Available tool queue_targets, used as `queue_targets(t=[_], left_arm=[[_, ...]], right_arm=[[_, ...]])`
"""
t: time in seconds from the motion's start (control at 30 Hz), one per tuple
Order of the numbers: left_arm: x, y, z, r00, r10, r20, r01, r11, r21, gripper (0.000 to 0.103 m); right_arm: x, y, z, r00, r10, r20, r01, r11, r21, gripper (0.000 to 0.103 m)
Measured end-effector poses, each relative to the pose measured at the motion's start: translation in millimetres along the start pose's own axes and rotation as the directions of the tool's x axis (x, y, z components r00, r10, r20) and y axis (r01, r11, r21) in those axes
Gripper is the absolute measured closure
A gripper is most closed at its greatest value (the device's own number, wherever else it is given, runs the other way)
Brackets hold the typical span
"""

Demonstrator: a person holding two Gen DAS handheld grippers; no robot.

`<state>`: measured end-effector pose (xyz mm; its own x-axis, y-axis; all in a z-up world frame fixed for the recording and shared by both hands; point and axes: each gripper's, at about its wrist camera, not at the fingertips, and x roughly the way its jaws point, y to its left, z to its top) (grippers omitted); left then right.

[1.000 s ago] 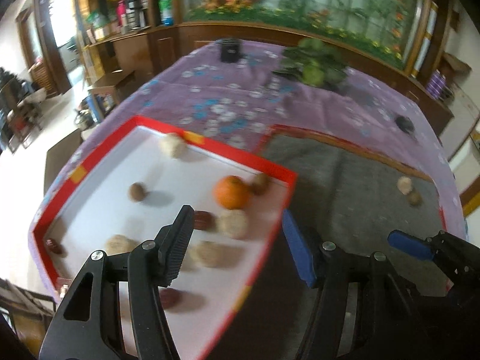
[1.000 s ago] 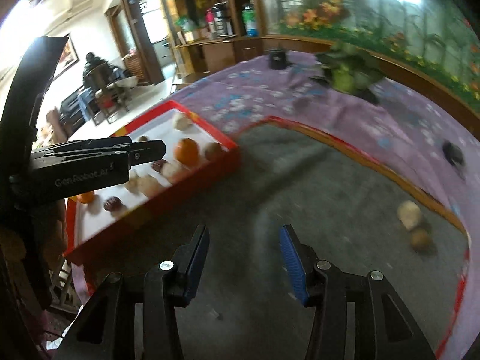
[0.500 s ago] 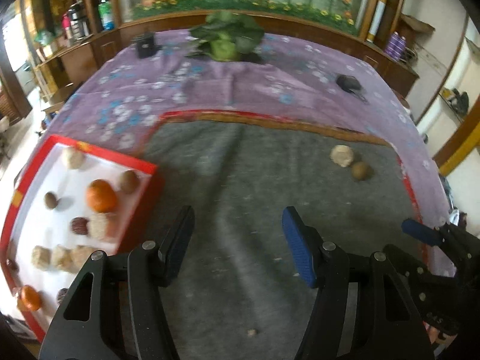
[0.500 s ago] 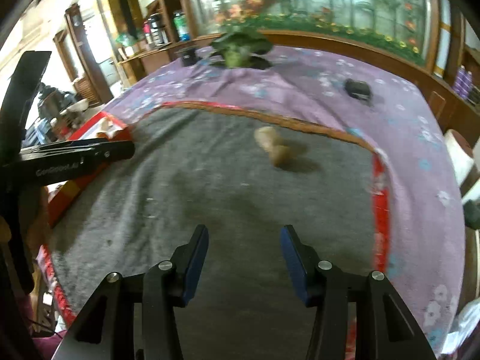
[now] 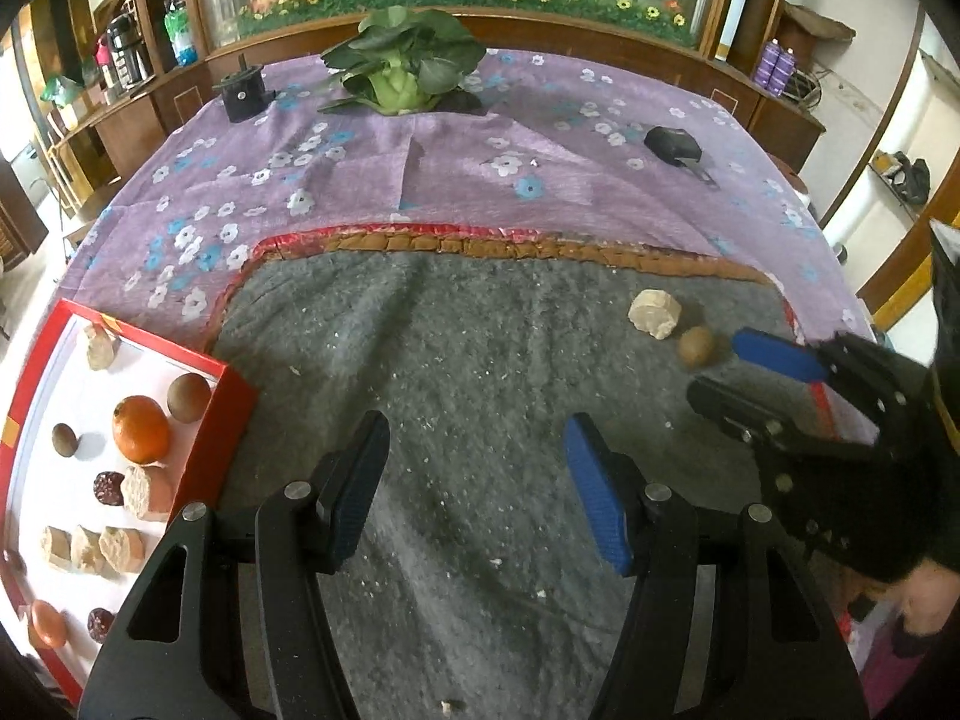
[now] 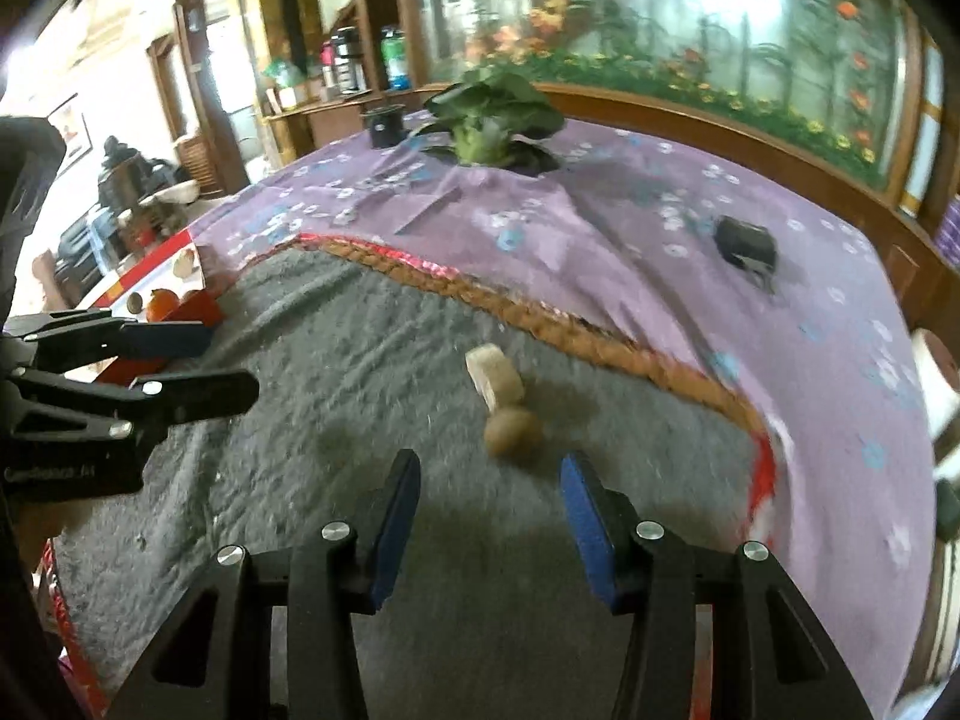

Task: Organize fruits
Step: 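Move both grippers back over the felt toward the beige block and brown fruit, then grasp the beige cylindrical block with the left gripper while the right gripper grasps a brown round fruit, then carry the beige block and brown fruit over the white tray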

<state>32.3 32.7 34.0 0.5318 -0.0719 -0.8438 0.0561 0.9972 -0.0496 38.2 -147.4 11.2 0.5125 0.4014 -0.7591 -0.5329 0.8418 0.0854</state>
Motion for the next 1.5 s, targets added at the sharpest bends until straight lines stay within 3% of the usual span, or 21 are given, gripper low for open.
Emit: queue_targets(t=[0.1,0.17,0.2,0.33,0.5,0.87,0.9,0.93,0.97,1.07,1.5], left_arm=[[5,0,5,1.0,-0.001,-0.005,0.001,1.0,-0.009,0.042],[8,-2,9,1.0,-0.008,-0.006,0.008,1.0,-0.009,0.042],[10,-4,11,1.0,-0.013,-0.009,0.013,1.0,-0.007,0.042],[17,-19,18,0.999,-0.045,-0.009,0.045,0.998,0.034,0.042],[24,-46,33,0.991,-0.136,-0.003,0.136,0.986,0.098,0.042],[60,-85,49,0.986,-0.158,-0.054,0.166,0.947,0.276,0.043],[63,-85,48,0.986,-0.159,-0.051,0.167,0.945,0.28,0.043],[66,-85,48,0.986,-0.156,-0.057,0.166,0.946,0.278,0.05],[71,-83,48,0.986,-0.151,-0.067,0.163,0.949,0.27,0.066],[70,-77,45,0.987,-0.153,-0.057,0.162,0.954,0.252,0.076],[33,-60,15,0.994,-0.11,-0.001,0.107,0.968,0.228,0.076]], right_arm=[[16,-4,7,0.999,0.014,-0.033,-0.015,0.999,-0.029,0.064],[23,-7,7,0.999,0.001,-0.053,-0.003,0.999,-0.038,0.079],[21,-9,6,0.999,0.007,-0.052,-0.008,0.999,-0.035,0.08],[0,-15,-6,0.998,-0.031,-0.046,0.03,0.999,-0.019,0.08],[-26,-34,-26,0.999,-0.035,-0.032,0.038,0.996,0.075,0.08],[-28,-48,-32,1.0,-0.009,-0.013,0.01,0.992,0.127,0.08],[-29,-49,-33,1.0,-0.012,-0.008,0.013,0.991,0.131,0.08],[-29,-50,-33,1.0,-0.007,-0.009,0.008,0.991,0.135,0.08],[-28,-51,-33,1.0,-0.003,-0.012,0.005,0.991,0.137,0.08],[-25,-51,-34,1.0,-0.007,-0.023,0.01,0.991,0.135,0.08],[-31,-21,-29,1.0,-0.015,-0.025,0.018,0.993,0.117,0.08]])
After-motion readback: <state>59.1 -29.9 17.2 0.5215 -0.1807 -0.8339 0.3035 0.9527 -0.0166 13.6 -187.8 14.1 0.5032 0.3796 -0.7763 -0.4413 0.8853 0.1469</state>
